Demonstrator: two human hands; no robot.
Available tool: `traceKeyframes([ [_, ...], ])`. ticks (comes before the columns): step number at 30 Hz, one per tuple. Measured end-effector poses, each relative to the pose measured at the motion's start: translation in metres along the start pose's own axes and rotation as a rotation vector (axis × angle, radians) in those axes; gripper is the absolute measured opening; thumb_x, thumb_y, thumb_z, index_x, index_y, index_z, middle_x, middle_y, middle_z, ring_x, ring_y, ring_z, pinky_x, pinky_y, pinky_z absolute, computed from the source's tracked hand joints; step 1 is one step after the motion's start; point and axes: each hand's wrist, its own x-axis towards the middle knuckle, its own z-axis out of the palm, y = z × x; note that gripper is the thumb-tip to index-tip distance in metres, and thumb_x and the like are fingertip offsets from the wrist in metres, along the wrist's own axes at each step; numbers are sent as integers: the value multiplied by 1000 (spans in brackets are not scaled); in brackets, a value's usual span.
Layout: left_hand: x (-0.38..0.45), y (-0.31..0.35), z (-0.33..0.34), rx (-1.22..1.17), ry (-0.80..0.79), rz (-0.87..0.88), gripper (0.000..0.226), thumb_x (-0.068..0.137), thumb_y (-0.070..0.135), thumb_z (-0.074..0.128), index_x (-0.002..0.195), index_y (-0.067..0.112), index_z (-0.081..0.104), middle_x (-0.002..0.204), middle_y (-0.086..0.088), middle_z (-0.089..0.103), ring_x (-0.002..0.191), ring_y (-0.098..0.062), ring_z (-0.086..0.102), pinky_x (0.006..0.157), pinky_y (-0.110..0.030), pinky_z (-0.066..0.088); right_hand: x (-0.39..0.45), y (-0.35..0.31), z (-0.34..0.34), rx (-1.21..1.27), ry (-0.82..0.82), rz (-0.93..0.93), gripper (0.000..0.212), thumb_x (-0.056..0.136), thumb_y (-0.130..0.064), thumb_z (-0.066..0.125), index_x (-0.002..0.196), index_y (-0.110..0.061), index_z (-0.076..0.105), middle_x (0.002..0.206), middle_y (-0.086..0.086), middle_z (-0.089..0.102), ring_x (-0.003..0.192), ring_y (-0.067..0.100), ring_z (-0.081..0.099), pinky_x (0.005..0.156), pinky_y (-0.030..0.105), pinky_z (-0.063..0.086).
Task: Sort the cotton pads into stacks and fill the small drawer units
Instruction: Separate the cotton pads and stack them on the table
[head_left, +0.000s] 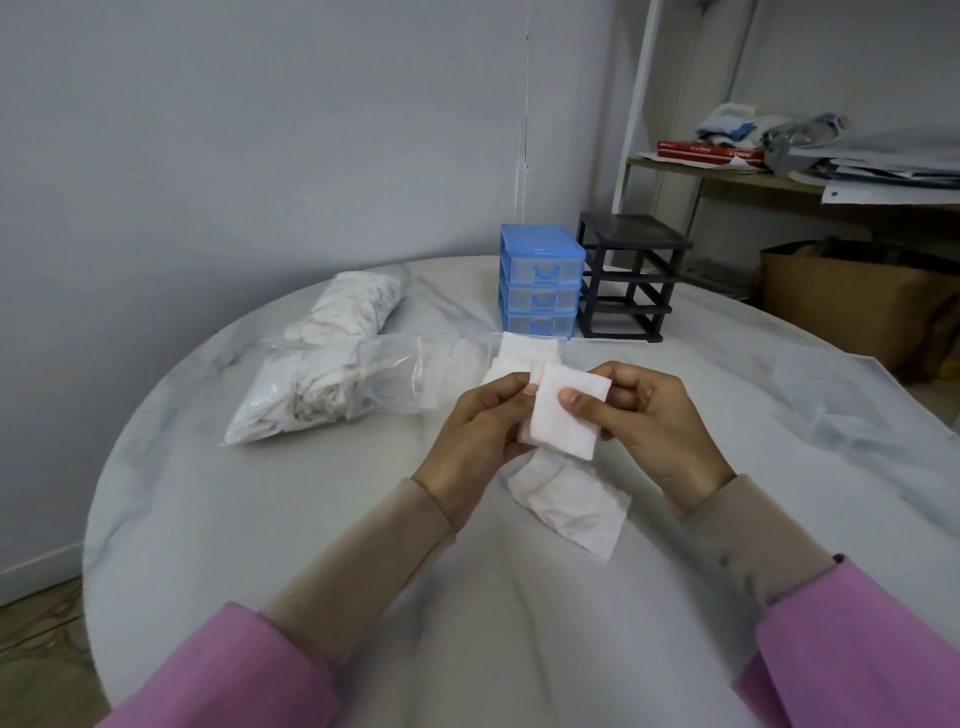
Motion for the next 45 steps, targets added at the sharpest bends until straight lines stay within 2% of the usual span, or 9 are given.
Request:
traceKeyframes([
  [4,0,2,0,-17,-1,-26,29,94,0,41,87,16,65,71,8,70,67,-2,65,63,-14,53,-1,2,0,-39,23,-32,9,79,-10,71,74,-12,64,68,-8,69,67,3,65,58,14,48],
  [13,0,-1,0,-14,-25,-18,17,93,13,50,96,11,66,92,-4,67,81,-8,65,73,-18,54,-2,3,2,-108,59,-70,14,77,-12,74,70,-16,62,68,-6,70,71,7,67,61,19,52],
  [22,1,-4,-1,43,-36,31,22,93,8,48,110,2,62,98,-8,67,93,-14,64,84,-25,53,-5,0,4,-173,92,-88,22,77,-15,74,64,-15,56,59,-8,66,58,1,63,51,13,45],
  [29,2,-3,-4,-31,-28,78,20,93,7,47,105,8,63,92,2,72,87,-7,67,74,-19,54,-4,-1,4,-220,160,-51,23,74,-26,76,75,-17,55,59,-1,63,46,8,57,49,12,44],
  [32,4,-1,-5,-77,-4,83,18,93,7,46,101,10,62,84,5,72,81,-5,67,74,-20,55,-5,-3,4,-248,150,-57,25,71,-37,73,82,-23,56,72,-5,64,57,7,59,53,13,46],
  [35,4,0,-5,-116,19,93,17,94,8,44,97,12,60,80,7,71,76,-4,66,68,-17,54,-7,-3,7,-293,30,-35,42,59,-50,73,91,-28,56,87,-15,64,76,0,61,63,9,47],
  [38,3,1,-5,-86,34,119,17,95,8,44,94,15,60,78,11,70,74,0,64,65,-14,51,-7,2,8,-262,-14,-46,33,69,-26,80,93,-22,58,83,-8,67,75,2,62,66,11,48],
  [41,3,3,-6,-36,72,168,19,91,1,50,105,9,59,89,0,69,79,-5,64,69,-15,51,-4,2,4,-240,10,-94,17,76,-16,75,86,-18,62,82,-4,67,78,10,62,70,18,52],
  [45,2,3,-10,142,147,295,40,78,1,69,114,15,59,110,-5,66,99,-8,62,81,-19,51,-2,-4,-6,-448,105,-375,20,75,-7,73,82,-22,60,83,-12,62,77,2,56,71,9,43],
])
